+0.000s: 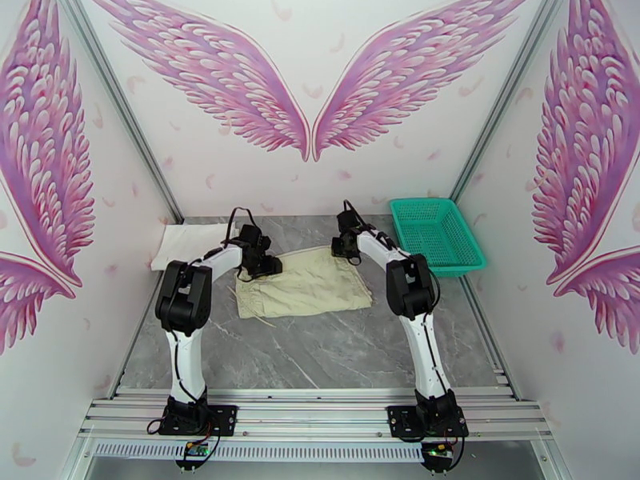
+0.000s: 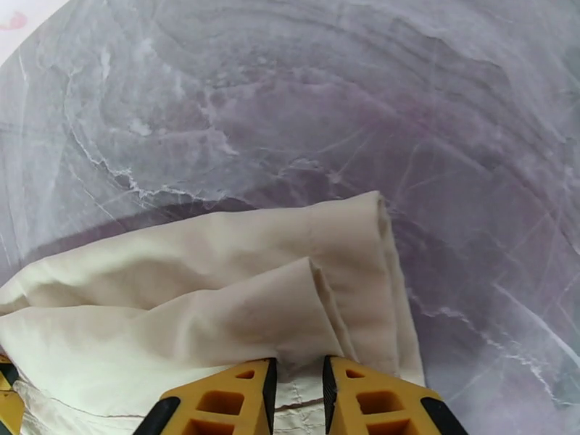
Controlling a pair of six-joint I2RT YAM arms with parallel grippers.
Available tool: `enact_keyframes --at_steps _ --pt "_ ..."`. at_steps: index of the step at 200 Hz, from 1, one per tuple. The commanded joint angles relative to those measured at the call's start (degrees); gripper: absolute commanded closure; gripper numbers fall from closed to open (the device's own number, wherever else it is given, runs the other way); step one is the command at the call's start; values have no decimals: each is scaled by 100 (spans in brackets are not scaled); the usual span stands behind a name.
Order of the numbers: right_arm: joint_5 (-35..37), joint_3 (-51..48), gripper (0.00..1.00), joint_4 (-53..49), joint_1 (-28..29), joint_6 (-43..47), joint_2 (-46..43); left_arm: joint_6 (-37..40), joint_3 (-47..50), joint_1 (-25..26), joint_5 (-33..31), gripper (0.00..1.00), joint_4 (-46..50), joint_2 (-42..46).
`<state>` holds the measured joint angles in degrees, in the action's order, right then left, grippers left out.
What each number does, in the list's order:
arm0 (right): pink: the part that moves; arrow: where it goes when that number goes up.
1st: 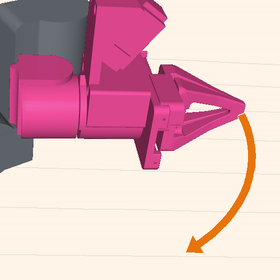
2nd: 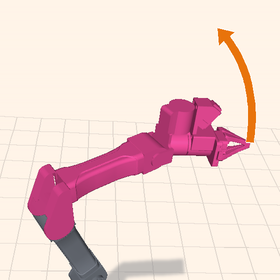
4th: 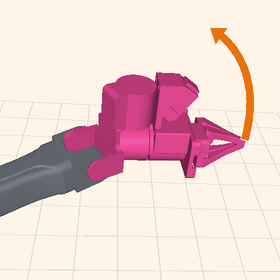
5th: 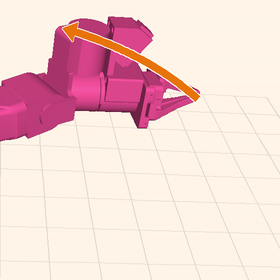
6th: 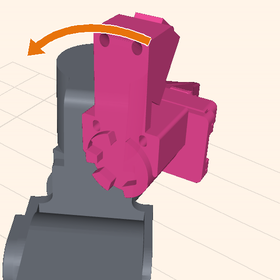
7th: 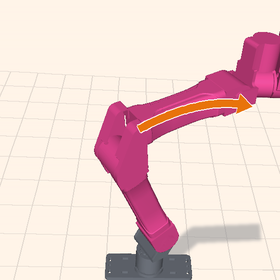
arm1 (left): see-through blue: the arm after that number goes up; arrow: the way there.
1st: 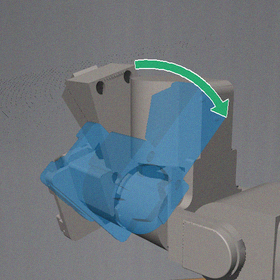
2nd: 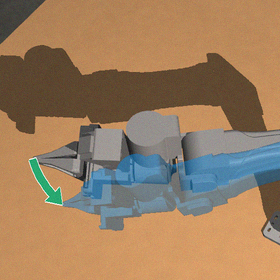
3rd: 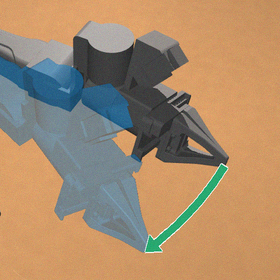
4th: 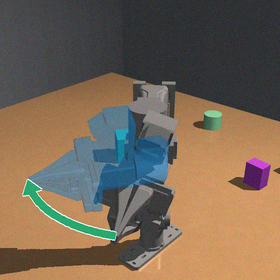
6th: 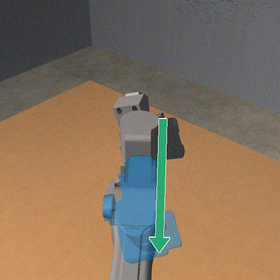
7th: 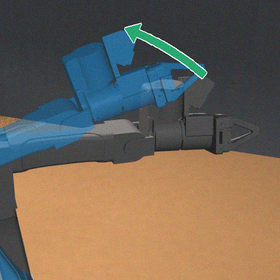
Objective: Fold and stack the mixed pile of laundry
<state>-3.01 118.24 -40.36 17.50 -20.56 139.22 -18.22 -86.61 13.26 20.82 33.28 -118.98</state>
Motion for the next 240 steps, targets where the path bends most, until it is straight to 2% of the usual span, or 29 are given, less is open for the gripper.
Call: enact_keyframes --at_steps 1,27,53,73,105,136,156,176,240 --pt "47 119 72 -253 -44 121 -263 38 163 -15 -287 36 152 1158" --pt "-40 -209 71 -173 -29 118 -852 0 1016 -256 -623 27 288 2236" --pt "-543 -1176 64 431 205 319 -1697 -162 2217 -808 -537 24 203 3061" --pt "-809 -1965 53 949 801 1001 -2201 -405 3068 -1443 -6 23 -226 3571" --pt "-439 -3198 36 1863 2162 2989 -2750 -679 3761 -2427 784 21 -626 3948" --pt "-880 -3981 26 3012 2985 3719 -2997 -906 4183 -3294 1486 21 -1098 3937" --pt "-606 -3855 24 3220 3588 4340 -2752 -1011 4273 -3490 1573 21 -1220 3954" --pt "-357 -3462 24 3280 3918 4652 -2243 -1169 4327 -3556 1591 21 -1376 3936" --pt "241 -2145 29 2821 4078 5171 -897 -1271 4408 -3584 1583 21 -1502 3843"
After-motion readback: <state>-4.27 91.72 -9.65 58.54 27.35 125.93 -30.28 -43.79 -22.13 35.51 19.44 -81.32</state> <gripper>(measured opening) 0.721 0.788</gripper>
